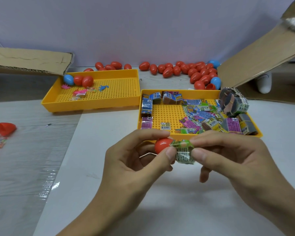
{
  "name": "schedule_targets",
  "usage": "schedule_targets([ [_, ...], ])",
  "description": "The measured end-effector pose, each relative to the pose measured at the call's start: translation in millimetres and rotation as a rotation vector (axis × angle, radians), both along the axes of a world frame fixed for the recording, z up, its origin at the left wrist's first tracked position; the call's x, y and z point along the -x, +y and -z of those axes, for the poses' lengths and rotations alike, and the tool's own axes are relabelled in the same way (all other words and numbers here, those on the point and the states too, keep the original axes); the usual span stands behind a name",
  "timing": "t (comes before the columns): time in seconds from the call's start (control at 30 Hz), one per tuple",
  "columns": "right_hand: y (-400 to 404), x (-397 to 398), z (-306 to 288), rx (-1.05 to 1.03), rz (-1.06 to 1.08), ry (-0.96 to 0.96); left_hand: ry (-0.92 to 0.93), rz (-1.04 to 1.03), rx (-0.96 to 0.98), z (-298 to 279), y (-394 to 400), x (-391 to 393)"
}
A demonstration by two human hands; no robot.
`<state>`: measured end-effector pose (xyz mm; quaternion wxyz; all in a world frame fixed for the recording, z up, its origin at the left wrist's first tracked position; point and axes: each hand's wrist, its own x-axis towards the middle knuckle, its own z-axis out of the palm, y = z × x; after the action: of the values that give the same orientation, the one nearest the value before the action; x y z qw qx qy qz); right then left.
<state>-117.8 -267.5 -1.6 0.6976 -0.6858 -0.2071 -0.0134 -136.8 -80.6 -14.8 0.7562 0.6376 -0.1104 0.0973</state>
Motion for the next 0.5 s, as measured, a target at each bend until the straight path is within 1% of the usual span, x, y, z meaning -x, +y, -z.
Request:
schedule_targets([
  [0.07,-2.3,-0.8,1.7,0.043,0.029,0.0,-0.01,-0.003,-0.012,1.0,0.4,0.1],
  [0.13,-2.7,0.6,3.6,0.112,0.082,-0.04,-0.039,-0.008,-0.053,2.5,0.8,0.2],
  [0.27,1.2,4.9,4.6,0.245,0.13,-0.259,-0.145,0.001,-0.18,5.0,-0.6,1.4],
  [0.33,1.3,5.7,4.2,0.264,0.148,-0.335,-0.145,0.011,-0.178,6.2,-1.1,1.2],
  [0.5,-1.4,3.6,4.7,0.247,0.185,-0.347,-0.104,0.024,-0.143,6.2,0.3,0.8],
])
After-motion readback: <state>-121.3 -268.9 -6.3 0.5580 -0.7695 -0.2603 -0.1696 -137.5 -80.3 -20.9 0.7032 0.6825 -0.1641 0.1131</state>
